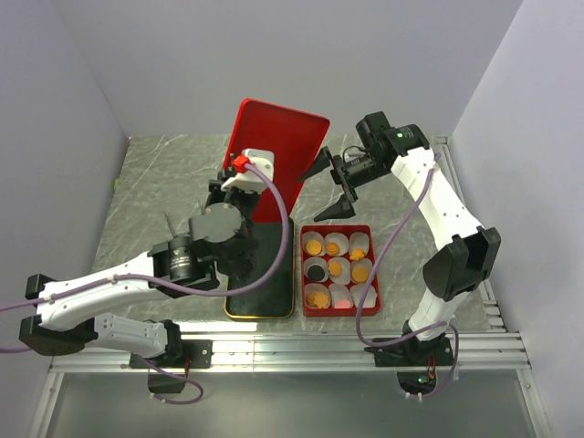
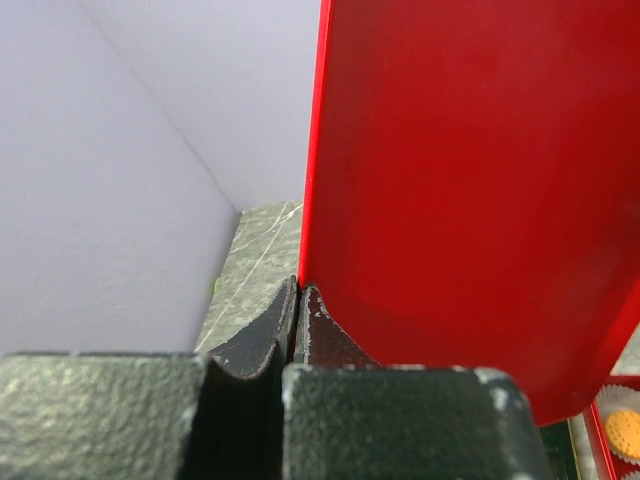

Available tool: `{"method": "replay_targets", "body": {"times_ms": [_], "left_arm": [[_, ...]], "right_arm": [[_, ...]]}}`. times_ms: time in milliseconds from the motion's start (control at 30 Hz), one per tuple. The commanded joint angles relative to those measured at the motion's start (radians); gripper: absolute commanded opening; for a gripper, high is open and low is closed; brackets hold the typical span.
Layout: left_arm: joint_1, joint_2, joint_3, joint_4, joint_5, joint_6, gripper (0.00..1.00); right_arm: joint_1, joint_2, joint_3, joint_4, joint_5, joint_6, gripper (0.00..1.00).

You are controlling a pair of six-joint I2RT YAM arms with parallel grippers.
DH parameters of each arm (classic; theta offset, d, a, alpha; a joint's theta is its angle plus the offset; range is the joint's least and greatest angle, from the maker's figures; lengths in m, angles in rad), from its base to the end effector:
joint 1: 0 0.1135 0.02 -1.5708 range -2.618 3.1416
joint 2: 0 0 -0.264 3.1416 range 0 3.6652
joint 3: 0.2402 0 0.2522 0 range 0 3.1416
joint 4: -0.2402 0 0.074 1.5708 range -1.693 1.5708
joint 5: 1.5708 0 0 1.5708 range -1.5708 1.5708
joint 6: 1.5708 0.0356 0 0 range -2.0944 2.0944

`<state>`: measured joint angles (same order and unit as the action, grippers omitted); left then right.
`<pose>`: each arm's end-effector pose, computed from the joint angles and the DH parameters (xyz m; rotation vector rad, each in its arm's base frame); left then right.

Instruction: Pack the cookies

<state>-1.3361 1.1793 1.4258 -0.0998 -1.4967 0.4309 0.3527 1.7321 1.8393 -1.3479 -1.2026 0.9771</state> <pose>0.0852 -0.2038 0.4867 0.0967 1.5677 0.3511 0.2960 0.1444 0.3778 -0.4422 -2.1993 -1.4324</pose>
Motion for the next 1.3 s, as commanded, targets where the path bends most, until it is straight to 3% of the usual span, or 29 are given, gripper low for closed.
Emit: {"method": "replay_targets", "body": {"times_ms": [0,367,500,1067,1267], "left_arm": [[-0.025,-0.010,0.027,0.028,-0.080,-0.053,0.00],[-0.026,-0.056,0.081,0.018,-0.114,-0.001,0.00],[-0.034,-0.053,0.061,0.029,-0.128,0.038,0.00],[-0.089,0.013,0.071,-0.028,-0.168,-0.035,0.00],[-0.092,0.045,0.082,-0.083,-0.171,-0.079,0.00]], "right_arm": [[-0.001,-0.017,0.018,-0.062,-0.026,0.035,1.00],[-0.052,-0.106,-0.333,-0.092,0.052,-0.184,1.00],[-0.095,-0.065,-0.256,-0.092,0.064,-0.184,1.00],[-0.103,0.081,0.061,-0.092,0.077,-0.051,1.00],[-0.092,0.011,-0.015,-0.092,0.038,-0.038,1.00]]}}
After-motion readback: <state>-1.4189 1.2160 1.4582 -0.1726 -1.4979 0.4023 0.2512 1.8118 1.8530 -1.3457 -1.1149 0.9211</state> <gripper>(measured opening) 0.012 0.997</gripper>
